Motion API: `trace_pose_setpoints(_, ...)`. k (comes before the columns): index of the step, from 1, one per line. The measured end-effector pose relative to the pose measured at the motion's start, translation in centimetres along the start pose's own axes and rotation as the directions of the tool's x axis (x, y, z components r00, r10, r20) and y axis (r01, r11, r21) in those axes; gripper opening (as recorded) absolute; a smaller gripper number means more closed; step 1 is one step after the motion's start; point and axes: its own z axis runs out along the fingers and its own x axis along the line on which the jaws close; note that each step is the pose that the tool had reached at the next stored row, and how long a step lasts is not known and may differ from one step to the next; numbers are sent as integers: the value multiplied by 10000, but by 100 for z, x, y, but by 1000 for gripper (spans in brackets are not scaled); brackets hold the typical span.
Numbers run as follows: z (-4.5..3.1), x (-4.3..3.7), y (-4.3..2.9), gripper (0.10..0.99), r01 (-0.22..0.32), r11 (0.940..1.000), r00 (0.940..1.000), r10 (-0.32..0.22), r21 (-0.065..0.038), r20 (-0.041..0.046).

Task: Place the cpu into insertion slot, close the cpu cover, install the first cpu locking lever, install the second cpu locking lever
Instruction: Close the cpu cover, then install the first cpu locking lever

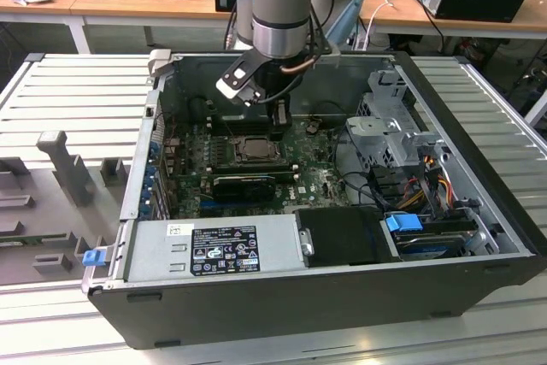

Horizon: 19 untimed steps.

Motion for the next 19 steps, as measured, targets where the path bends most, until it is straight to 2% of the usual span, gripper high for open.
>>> trace_pose_setpoints(2, 2, 1, -51, 106, 2, 10000, 10000, -2, 1, -2)
trace_pose_setpoints(5, 3, 5, -195, 106, -1, 10000, 10000, 1, 0, -2)
trace_pose_setpoints(8, 1, 6, -238, 106, 0, 10000, 10000, 0, 1, -2)
trace_pose_setpoints(19, -1, 7, -297, 106, 2, 10000, 10000, -2, 1, -2)
